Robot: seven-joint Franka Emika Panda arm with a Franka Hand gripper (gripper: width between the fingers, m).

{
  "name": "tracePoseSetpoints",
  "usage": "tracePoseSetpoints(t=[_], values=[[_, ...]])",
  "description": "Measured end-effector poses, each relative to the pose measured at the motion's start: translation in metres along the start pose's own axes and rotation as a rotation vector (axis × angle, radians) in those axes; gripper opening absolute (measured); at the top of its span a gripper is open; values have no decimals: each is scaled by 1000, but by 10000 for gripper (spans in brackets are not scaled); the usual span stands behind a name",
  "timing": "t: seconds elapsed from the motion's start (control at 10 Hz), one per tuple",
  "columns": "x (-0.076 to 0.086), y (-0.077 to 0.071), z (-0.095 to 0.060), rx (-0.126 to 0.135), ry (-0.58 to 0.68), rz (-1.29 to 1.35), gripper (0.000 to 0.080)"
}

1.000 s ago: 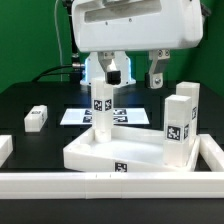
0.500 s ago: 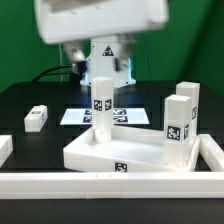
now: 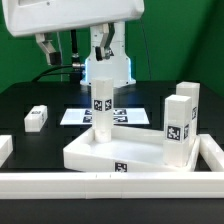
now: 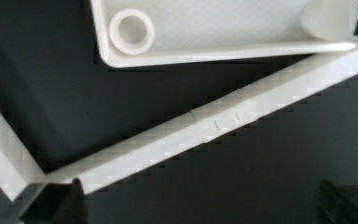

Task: Assemble desk

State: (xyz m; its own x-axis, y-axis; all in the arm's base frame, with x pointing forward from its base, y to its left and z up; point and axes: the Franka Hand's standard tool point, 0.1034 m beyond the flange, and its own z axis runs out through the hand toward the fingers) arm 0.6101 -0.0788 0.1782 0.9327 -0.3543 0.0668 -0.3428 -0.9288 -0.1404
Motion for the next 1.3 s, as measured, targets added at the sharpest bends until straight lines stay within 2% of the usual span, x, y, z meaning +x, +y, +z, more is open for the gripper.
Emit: tracePoseSetpoints(t=[0.1,0.2,0.3,0.4,0.5,0.8,1.0,1.1,1.2,1.3], values=[[-1,3,1,-1,-1,-75,649],[-6,21,6,0,-12,-188,649],[-16,52,11,-8,-38,-293,649],[-26,74,19,-12,-77,-319,649],[-34,85,29,-15,-118,-269,649],[-38,81,31,-7,-173,-275,649],[-45,81,34,-12,-316,-277,649],[-56,100,45,-62,-404,-266,649],[-75,121,54,-122,-524,-267,649],[-80,132,61,-161,-579,-264,649]])
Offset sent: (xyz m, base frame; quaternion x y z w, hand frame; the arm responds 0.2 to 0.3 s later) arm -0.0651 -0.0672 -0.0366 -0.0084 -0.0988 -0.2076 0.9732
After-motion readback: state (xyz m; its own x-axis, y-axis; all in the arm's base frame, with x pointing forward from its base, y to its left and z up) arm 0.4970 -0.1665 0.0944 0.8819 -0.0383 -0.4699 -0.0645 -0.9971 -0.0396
